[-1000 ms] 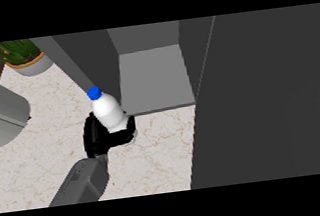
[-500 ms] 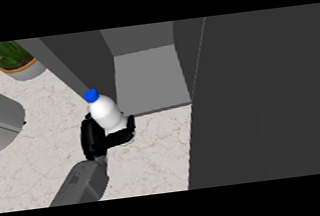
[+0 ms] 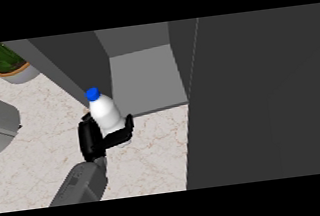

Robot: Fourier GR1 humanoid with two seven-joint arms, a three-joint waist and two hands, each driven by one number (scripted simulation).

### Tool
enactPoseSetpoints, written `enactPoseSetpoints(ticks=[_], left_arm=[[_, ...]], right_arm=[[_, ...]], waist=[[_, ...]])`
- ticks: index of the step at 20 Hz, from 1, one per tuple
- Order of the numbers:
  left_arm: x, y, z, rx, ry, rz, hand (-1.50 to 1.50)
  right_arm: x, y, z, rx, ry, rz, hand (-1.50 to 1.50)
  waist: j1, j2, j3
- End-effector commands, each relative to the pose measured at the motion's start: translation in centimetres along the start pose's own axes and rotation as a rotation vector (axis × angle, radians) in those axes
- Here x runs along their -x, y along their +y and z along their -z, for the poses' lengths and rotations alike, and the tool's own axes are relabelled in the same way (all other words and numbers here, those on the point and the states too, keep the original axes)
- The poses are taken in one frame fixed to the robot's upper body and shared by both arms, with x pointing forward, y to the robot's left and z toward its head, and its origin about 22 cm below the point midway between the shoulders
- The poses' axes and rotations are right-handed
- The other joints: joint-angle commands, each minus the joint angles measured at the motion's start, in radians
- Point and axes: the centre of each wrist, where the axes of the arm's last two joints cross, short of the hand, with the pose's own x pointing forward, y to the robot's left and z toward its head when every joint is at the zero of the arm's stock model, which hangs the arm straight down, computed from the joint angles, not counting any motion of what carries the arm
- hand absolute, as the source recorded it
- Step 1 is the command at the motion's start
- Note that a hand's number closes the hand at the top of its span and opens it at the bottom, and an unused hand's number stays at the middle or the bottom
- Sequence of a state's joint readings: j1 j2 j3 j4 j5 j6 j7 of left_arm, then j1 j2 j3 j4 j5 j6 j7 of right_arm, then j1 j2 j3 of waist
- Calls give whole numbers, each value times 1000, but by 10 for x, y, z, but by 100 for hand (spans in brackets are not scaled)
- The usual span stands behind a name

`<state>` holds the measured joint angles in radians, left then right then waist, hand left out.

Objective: Pick up the bottled water, place it into the cabinet and close the cabinet

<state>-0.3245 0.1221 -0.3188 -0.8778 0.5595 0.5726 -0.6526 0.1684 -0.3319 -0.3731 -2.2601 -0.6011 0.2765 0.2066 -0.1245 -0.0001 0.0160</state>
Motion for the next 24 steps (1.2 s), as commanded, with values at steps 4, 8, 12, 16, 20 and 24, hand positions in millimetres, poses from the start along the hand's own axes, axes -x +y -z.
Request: enactPoseSetpoints(ticks=[4,8,12,16,20,24], left_arm=[[-57,-75,50,101,-46,-45,150],[-57,-71,49,67,-1,-131,150],[-60,-72,48,51,-19,-160,150],[-55,-66,48,41,-24,-127,150],[-52,-55,52,23,-21,-101,150],[-57,-51,55,-4,-46,-111,-150]], right_arm=[[2,-7,7,-17,-12,31,-150],[0,-9,5,-15,-11,22,-150],[1,-14,7,-15,-8,21,-150],[-1,-15,9,-34,-7,17,-150],[-1,-18,11,-31,-17,25,-150],[5,-16,11,-46,-5,48,-150]], waist=[[-44,35,-17],[-59,32,-19],[-66,36,-19],[-76,38,-20],[-91,40,-19],[-97,43,-19]])
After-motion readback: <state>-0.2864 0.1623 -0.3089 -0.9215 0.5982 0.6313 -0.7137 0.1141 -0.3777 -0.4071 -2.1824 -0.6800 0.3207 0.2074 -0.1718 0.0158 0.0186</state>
